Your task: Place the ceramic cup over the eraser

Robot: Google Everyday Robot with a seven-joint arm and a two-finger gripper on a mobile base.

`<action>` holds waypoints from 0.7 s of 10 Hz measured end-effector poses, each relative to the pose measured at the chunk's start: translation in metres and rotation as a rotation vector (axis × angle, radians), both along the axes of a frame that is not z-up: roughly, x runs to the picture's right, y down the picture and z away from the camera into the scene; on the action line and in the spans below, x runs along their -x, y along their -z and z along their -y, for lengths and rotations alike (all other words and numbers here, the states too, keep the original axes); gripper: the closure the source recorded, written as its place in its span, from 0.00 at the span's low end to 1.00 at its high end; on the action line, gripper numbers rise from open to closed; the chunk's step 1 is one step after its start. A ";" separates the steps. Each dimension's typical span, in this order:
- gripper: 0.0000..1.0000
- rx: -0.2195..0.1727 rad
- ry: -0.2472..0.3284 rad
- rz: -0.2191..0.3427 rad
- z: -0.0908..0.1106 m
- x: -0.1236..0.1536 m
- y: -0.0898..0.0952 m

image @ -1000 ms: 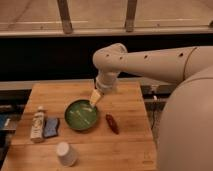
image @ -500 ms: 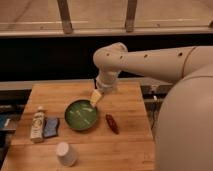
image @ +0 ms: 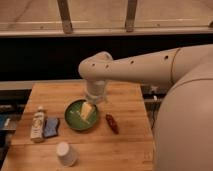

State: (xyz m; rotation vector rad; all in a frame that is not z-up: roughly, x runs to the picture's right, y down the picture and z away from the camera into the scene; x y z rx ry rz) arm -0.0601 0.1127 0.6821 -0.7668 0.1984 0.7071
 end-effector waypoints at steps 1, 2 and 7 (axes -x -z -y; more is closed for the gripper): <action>0.20 0.011 0.014 0.009 -0.009 0.006 0.004; 0.20 0.018 0.020 0.020 -0.018 0.014 0.009; 0.20 0.018 0.015 0.072 -0.040 0.052 0.021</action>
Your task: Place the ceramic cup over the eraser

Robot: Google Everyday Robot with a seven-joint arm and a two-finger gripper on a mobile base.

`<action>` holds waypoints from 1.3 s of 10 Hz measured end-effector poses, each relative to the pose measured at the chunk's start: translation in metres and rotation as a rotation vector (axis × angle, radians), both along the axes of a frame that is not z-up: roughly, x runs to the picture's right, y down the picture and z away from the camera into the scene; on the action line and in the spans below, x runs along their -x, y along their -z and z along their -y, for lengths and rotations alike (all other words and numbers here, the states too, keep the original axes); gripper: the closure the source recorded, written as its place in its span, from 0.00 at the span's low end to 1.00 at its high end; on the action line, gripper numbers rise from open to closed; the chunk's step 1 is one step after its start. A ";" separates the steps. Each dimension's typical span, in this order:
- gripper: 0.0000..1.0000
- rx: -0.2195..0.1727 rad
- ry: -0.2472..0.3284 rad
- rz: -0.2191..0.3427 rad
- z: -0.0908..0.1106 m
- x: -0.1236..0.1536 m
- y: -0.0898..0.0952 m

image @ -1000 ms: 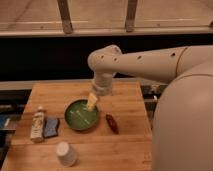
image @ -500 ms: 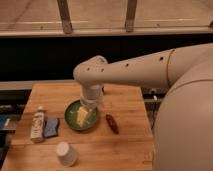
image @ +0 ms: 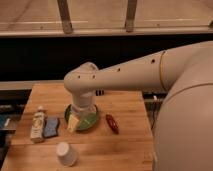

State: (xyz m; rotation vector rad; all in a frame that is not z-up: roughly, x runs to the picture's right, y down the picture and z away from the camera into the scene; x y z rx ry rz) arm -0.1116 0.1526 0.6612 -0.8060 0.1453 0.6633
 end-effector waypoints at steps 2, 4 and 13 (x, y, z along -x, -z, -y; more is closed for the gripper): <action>0.20 0.004 0.030 0.047 -0.012 0.023 0.007; 0.20 0.004 0.034 0.034 -0.011 0.015 0.005; 0.20 0.011 0.124 0.123 -0.039 0.081 0.007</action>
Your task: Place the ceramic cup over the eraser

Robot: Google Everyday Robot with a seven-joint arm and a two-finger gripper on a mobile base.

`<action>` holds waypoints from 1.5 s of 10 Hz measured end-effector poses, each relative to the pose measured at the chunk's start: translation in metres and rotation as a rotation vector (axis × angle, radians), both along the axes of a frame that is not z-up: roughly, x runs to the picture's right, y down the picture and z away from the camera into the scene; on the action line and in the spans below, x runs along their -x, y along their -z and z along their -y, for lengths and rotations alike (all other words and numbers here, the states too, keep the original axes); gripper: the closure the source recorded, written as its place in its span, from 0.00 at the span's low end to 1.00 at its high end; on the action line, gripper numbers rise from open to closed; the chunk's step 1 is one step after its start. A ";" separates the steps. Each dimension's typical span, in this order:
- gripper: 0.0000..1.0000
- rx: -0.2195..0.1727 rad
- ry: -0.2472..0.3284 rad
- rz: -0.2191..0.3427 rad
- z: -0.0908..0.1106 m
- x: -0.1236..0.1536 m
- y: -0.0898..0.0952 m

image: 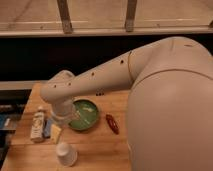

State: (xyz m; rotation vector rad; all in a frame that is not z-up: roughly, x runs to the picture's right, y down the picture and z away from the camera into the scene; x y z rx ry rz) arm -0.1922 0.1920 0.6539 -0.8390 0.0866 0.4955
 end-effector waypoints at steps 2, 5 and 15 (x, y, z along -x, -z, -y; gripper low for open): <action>0.20 0.004 -0.008 0.010 -0.009 0.003 -0.001; 0.20 0.006 -0.066 0.035 -0.026 0.003 0.001; 0.20 0.069 -0.116 0.043 -0.068 0.011 -0.018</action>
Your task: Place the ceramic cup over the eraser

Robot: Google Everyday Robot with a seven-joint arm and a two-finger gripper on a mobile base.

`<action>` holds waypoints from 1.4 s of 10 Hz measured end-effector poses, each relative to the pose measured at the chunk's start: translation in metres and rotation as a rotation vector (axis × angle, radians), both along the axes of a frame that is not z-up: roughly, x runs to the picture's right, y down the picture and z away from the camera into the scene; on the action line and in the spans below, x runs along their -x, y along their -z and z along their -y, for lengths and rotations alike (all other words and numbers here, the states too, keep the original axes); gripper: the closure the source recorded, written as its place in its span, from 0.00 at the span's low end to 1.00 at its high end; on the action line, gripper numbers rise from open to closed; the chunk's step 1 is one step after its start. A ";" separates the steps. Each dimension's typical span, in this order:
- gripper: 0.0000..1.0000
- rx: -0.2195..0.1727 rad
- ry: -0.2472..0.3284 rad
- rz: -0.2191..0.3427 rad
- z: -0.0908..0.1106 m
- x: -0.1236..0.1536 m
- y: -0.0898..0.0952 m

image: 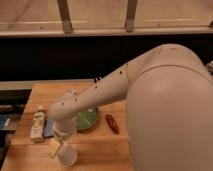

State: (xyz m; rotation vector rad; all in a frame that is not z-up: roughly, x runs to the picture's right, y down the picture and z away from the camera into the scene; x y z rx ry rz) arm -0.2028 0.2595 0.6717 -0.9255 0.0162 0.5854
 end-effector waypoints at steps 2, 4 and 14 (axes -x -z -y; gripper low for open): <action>0.20 0.011 0.004 -0.018 -0.005 -0.002 -0.004; 0.20 0.024 0.004 -0.041 -0.012 -0.008 -0.007; 0.23 0.060 -0.006 -0.055 -0.029 -0.009 -0.012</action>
